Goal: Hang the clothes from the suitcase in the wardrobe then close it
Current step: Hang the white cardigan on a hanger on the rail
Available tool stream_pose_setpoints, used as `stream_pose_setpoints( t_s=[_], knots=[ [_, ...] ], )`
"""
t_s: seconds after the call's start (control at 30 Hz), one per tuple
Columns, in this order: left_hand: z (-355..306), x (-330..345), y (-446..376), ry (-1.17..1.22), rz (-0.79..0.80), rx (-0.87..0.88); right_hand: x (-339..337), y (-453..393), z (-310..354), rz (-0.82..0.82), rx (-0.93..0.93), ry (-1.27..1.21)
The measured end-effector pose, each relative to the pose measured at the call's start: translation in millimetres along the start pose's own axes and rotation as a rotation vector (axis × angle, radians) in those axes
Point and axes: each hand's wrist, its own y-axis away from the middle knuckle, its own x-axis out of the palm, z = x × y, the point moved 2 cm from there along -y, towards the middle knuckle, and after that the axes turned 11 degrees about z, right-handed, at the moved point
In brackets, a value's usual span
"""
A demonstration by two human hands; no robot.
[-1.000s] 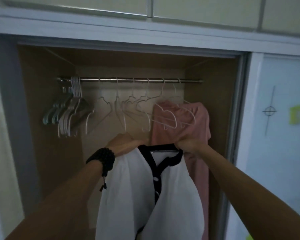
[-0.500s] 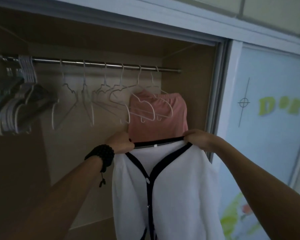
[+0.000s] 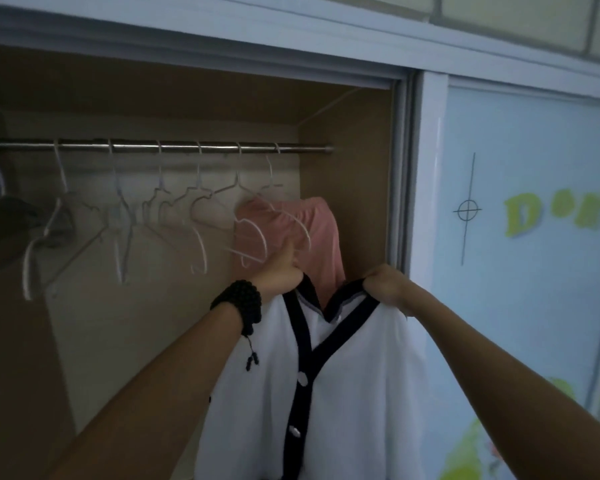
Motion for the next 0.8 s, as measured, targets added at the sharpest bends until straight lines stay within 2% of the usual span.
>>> stream_pose_setpoints(
  t_s=[0.1,0.13,0.2,0.23,0.3,0.33,0.37,0.4,0.5,0.63,0.7,0.8],
  knots=[
    [-5,2,-31,0.169,-0.186,-0.121,-6,-5,-11,0.022,-0.012,-0.021],
    [-4,3,-39,0.218,-0.201,-0.157,-8,-7,-14,0.039,-0.021,-0.022],
    [-3,1,-53,0.337,-0.210,-0.131,-9,-10,-14,0.066,-0.040,-0.042],
    [-8,0,-55,0.420,-0.265,-0.105,-9,-12,-12,0.071,-0.047,-0.065],
    [-16,-3,-60,0.684,-0.518,-0.005,-9,-18,-15,0.078,-0.063,-0.136],
    [-14,-6,-65,0.698,-0.691,-0.013,-9,-22,-16,0.086,-0.072,-0.177],
    [-16,-9,-59,0.699,-0.729,0.014,-8,-24,-16,0.105,-0.072,-0.219],
    [-22,-14,-45,0.536,-0.704,0.036,-8,-26,-16,0.133,-0.080,-0.260],
    [-29,-27,-13,0.358,-0.516,0.083,1,-35,-9,0.214,-0.146,-0.376],
    [-8,-51,20,0.296,-0.498,0.041,21,-48,4,0.279,-0.241,-0.494],
    [8,-59,34,0.152,-0.580,-0.086,35,-53,14,0.317,-0.245,-0.455],
    [20,-66,51,-0.215,-0.744,-0.223,51,-56,21,0.335,-0.260,-0.394]
  ],
)
